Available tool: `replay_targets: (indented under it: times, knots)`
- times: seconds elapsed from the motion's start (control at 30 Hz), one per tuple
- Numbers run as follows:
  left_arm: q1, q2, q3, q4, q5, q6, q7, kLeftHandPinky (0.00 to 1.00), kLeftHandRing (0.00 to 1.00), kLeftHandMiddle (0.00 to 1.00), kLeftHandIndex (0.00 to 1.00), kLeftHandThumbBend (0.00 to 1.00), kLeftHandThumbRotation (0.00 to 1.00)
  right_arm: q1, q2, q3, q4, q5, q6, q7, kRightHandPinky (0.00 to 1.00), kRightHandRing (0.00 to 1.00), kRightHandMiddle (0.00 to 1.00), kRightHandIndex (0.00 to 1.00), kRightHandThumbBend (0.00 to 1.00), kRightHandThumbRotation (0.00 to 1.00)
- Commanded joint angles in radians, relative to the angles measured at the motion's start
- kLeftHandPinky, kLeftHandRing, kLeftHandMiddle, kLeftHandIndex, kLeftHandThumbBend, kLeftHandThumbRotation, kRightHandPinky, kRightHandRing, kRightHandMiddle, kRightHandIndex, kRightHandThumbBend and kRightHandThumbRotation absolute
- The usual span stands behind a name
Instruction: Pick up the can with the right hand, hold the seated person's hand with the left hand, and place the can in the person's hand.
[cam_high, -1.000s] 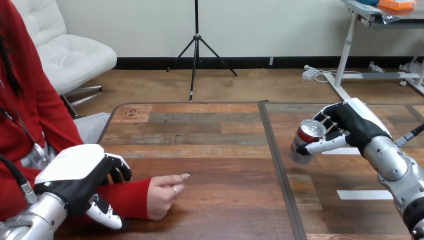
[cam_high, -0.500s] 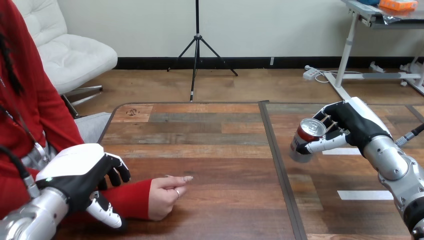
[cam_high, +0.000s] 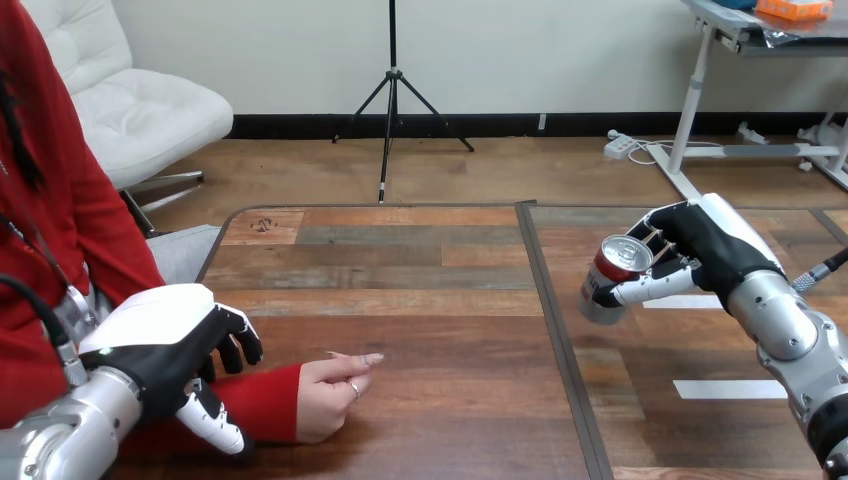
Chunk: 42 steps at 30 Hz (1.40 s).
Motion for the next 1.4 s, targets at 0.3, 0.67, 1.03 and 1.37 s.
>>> replay_targets:
  times: [0.3,0.67,1.03,1.37]
  knots:
    - [-0.075,0.033,-0.037,0.058,0.029,-0.053,0.057,0.47,0.54,0.58,0.58,0.97,0.00,-0.035,-0.023,-0.023,-0.058,0.021,-0.034,-0.018,0.38,0.41,0.46,0.47,0.79,0.00]
    - [-0.081,0.028,-0.072,0.071,0.057,-0.043,0.043,0.48,0.55,0.59,0.58,0.95,0.00,-0.036,-0.024,-0.023,-0.058,0.022,-0.030,-0.014,0.38,0.42,0.46,0.47,0.79,0.00]
    - [-0.082,0.025,-0.092,0.096,0.051,-0.046,0.050,0.62,0.68,0.71,0.68,0.95,0.00,-0.038,-0.024,-0.023,-0.056,0.021,-0.024,-0.014,0.39,0.42,0.46,0.47,0.79,0.00]
    - [-0.086,0.035,-0.109,0.101,0.052,-0.039,0.027,0.74,0.77,0.78,0.75,0.95,0.00,-0.039,-0.026,-0.025,-0.055,0.023,-0.028,-0.012,0.39,0.43,0.47,0.47,0.79,0.00]
